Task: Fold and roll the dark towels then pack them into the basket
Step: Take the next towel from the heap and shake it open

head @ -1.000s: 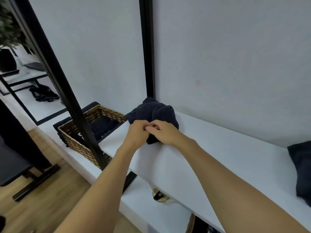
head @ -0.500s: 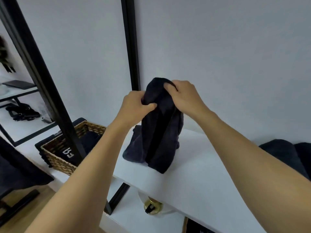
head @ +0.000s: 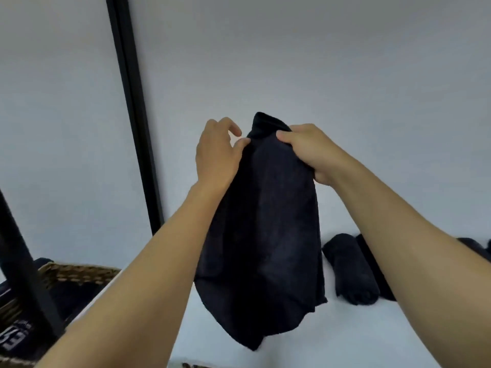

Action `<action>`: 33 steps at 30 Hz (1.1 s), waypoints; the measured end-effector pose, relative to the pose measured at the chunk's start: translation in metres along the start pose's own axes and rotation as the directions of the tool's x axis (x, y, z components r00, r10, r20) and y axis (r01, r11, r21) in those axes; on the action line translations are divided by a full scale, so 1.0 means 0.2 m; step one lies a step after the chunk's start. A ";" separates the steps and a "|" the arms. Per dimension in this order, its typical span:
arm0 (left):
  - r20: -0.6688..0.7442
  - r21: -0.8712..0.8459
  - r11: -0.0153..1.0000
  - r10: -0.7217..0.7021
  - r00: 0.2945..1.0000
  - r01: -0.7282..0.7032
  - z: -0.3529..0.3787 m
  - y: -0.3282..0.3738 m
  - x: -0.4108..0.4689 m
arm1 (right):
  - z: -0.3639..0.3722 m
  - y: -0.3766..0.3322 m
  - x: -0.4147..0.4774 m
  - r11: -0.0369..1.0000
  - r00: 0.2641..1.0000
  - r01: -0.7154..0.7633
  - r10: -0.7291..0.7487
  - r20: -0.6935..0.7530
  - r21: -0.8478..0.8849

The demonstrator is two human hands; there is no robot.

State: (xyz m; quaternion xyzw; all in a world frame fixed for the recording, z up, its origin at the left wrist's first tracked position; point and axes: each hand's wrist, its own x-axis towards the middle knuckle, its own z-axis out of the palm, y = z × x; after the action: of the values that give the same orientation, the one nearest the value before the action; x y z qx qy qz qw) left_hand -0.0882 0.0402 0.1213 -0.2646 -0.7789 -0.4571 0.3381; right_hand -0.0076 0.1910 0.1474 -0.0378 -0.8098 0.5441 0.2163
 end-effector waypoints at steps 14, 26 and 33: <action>0.447 -0.297 0.881 -0.212 0.869 0.367 0.22 0.18 -0.62 | -0.15 0.12 -0.18 0.943 0.906 -0.173 0.266 -0.330 0.285; 0.483 -0.336 0.920 -0.018 0.875 0.205 0.31 0.19 -0.67 | -0.34 0.12 -0.22 0.944 0.914 -0.093 0.206 -0.348 0.315; 0.227 -0.427 0.854 -0.216 0.950 0.296 0.23 0.11 -0.41 | -0.44 0.18 -0.16 0.961 0.909 -0.110 0.201 -0.364 0.255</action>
State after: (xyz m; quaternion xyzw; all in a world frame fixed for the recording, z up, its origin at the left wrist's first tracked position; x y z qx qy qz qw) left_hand -0.0344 0.0821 0.0537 -0.2682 -0.7042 -0.6435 0.1346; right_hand 0.0501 0.2726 0.1321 -0.1840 -0.6774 0.6311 0.3301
